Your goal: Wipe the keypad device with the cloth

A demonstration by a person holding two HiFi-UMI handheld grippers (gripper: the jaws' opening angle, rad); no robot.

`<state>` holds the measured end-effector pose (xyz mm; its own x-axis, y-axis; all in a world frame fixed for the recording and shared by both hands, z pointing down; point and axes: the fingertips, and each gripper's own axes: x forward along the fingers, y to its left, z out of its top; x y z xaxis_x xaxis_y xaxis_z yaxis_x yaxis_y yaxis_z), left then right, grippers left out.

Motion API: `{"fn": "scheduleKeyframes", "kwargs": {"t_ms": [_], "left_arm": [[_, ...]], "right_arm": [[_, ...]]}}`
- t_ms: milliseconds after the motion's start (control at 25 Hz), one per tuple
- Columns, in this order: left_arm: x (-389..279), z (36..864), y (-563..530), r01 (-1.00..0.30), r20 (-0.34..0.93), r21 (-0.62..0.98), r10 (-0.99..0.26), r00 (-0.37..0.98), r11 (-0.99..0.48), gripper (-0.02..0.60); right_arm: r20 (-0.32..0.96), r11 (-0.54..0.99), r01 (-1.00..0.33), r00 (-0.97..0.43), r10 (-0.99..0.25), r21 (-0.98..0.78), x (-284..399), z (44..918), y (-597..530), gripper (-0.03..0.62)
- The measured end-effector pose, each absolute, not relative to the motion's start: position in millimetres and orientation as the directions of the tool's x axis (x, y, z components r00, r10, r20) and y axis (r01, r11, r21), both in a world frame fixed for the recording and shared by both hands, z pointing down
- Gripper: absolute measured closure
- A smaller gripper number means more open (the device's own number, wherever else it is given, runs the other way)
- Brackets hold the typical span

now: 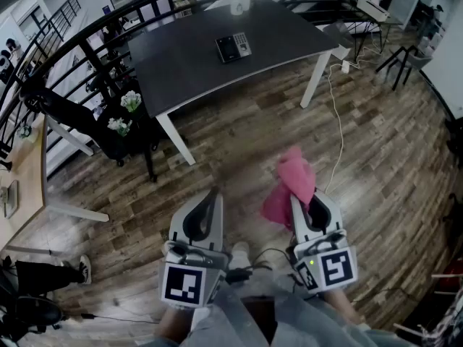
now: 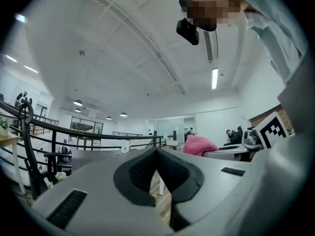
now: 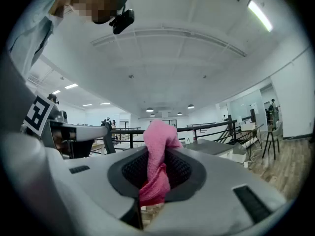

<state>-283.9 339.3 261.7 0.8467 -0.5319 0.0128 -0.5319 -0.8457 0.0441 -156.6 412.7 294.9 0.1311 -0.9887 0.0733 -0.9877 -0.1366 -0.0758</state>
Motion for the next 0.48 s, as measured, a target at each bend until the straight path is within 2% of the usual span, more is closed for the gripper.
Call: {"fn": "scheduleKeyframes", "kwargs": {"t_ms": [480], "left_arm": [[-274, 264, 324, -0.511, 0.002, 0.053, -0.512, 0.859, -0.858, 0.578]], "right_arm": [[0.077, -0.153, -0.986, 0.148, -0.986, -0.073, -151, 298, 398, 0.525]]}}
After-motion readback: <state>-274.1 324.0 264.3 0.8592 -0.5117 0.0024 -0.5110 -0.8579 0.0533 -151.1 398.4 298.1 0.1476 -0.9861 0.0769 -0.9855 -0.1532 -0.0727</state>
